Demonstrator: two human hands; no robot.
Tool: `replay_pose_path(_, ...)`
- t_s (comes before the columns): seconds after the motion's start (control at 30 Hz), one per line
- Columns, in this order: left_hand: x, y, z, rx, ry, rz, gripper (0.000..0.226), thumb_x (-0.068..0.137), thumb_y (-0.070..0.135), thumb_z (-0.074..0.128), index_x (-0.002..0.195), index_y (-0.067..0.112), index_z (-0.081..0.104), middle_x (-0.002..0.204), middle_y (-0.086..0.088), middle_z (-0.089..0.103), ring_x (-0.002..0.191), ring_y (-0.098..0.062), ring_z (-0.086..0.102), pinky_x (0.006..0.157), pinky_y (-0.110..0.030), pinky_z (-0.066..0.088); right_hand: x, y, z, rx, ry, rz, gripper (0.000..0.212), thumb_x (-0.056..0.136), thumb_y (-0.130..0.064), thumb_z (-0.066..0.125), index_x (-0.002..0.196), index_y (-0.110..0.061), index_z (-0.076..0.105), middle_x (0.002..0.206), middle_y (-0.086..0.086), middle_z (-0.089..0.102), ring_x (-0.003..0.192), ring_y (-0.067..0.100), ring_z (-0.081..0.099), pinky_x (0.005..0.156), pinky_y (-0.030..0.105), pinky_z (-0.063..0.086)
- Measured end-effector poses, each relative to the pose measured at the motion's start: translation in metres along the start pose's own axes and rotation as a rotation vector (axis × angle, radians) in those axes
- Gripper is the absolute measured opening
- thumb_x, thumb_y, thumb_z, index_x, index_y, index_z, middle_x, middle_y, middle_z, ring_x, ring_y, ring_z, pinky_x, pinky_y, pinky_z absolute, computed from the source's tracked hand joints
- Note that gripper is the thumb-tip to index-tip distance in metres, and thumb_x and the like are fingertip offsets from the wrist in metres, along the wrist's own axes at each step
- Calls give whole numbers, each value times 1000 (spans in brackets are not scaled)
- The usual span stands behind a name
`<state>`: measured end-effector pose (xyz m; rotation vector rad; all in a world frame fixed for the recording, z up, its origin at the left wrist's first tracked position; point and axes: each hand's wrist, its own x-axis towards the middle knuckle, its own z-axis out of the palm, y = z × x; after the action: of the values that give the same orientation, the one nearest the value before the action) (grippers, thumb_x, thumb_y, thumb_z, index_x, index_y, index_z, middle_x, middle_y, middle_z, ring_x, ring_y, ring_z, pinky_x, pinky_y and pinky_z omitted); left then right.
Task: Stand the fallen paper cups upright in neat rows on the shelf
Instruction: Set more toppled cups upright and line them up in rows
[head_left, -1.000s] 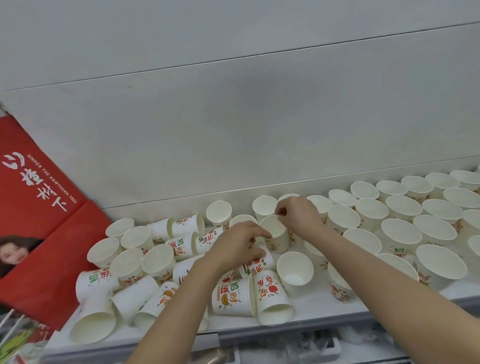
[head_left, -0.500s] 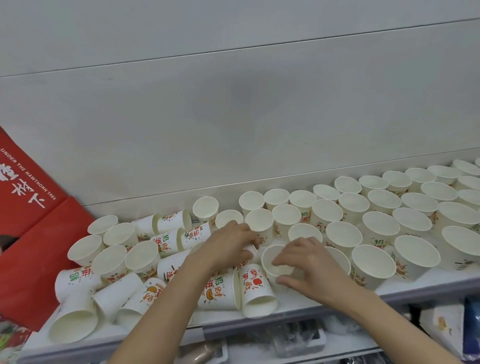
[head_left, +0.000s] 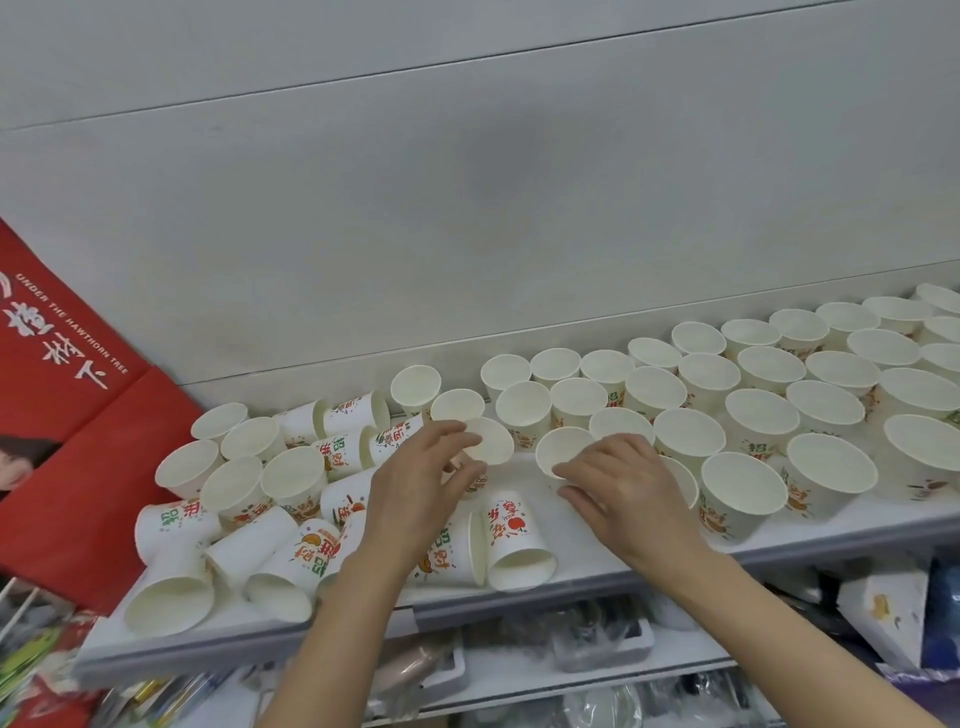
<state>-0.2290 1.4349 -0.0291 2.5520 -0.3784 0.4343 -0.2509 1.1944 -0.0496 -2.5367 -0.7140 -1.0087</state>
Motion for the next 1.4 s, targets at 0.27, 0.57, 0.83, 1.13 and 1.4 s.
replay_pose_path(0.27, -75, -17, 4, 244, -289, 146, 88, 65, 54, 71, 143, 45, 32, 145, 19, 40, 126, -11, 39, 96, -27, 28, -34, -46, 3, 23, -348, -282, 76, 64, -38, 79, 132, -24, 50, 144, 2, 44, 123, 24, 45, 99, 36, 34)
replay_pose_path(0.57, -79, -9, 11, 76, 36, 22, 57, 66, 37, 74, 115, 31, 44, 117, 13, 46, 95, -12, 52, 77, -21, 40, -31, -56, 23, -18, -492, -119, 88, 58, -64, 72, 133, -27, 45, 137, 3, 47, 122, 28, 47, 97, 39, 48)
replay_pose_path(0.83, -82, 11, 28, -280, 225, -182, 69, 69, 32, 84, 124, 29, 43, 122, 14, 48, 114, -9, 51, 91, -15, 40, -33, -68, 19, 138, -257, 62, 57, 66, -19, 73, 119, -20, 51, 118, 2, 51, 100, 24, 55, 70, 28, 52)
replay_pose_path(1.13, -76, 13, 33, -161, 235, -210, 73, 78, 40, 74, 139, 26, 38, 133, 9, 40, 124, -11, 44, 93, -34, 51, -27, -50, 36, -5, -96, -13, 53, 67, 2, 68, 118, -12, 66, 113, 4, 68, 101, 23, 62, 76, 32, 56)
replay_pose_path(1.4, -76, 20, 39, -220, 203, -186, 75, 77, 42, 76, 141, 27, 40, 136, 8, 43, 129, -8, 38, 98, -2, 24, -14, -38, 9, -101, 18, 280, 18, 84, -19, 55, 102, -23, 56, 63, -2, 61, 47, 25, 55, 37, 27, 37)
